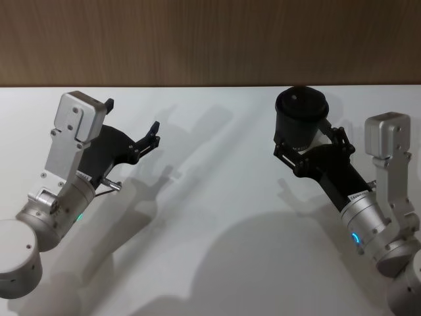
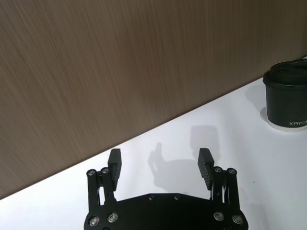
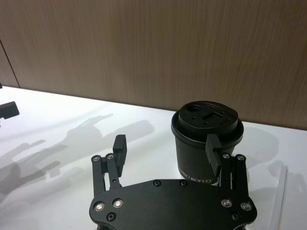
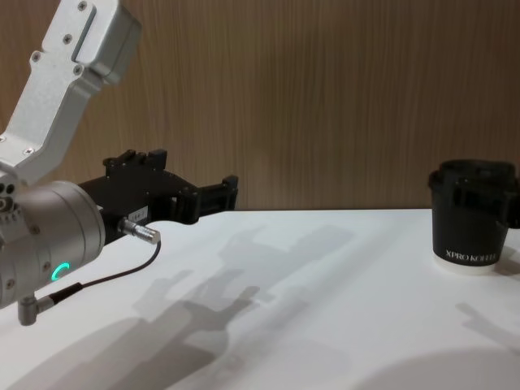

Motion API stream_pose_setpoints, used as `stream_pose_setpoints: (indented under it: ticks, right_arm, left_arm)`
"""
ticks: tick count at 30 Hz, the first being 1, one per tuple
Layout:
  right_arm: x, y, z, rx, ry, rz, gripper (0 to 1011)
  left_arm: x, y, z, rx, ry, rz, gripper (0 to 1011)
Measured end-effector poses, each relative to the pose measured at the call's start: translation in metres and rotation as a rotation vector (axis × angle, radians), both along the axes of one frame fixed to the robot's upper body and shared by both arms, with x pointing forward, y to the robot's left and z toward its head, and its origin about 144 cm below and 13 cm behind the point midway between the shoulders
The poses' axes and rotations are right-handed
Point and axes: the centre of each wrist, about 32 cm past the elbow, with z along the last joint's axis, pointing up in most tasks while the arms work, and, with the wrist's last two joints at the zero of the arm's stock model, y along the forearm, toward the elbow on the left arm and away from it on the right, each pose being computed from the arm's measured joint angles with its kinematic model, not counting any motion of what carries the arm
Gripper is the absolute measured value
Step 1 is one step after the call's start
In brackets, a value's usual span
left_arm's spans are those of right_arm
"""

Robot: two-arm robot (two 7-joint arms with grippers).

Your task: Pick up the straw with one hand, pass it to the other hand, and insert it into the cup.

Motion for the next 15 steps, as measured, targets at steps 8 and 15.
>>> stream_pose_setpoints:
  ticks: [8,15]
  right_arm:
    - [0.0000,0.0000,0.0000,0.000,0.000,0.000,1001]
    - [0.0000,0.0000,0.0000,0.000,0.000,0.000,1001]
  left_arm:
    - [0.0000,0.0000,0.0000,0.000,0.000,0.000,1002]
    - [0.0000,0.0000,0.0000,0.000,0.000,0.000,1003]
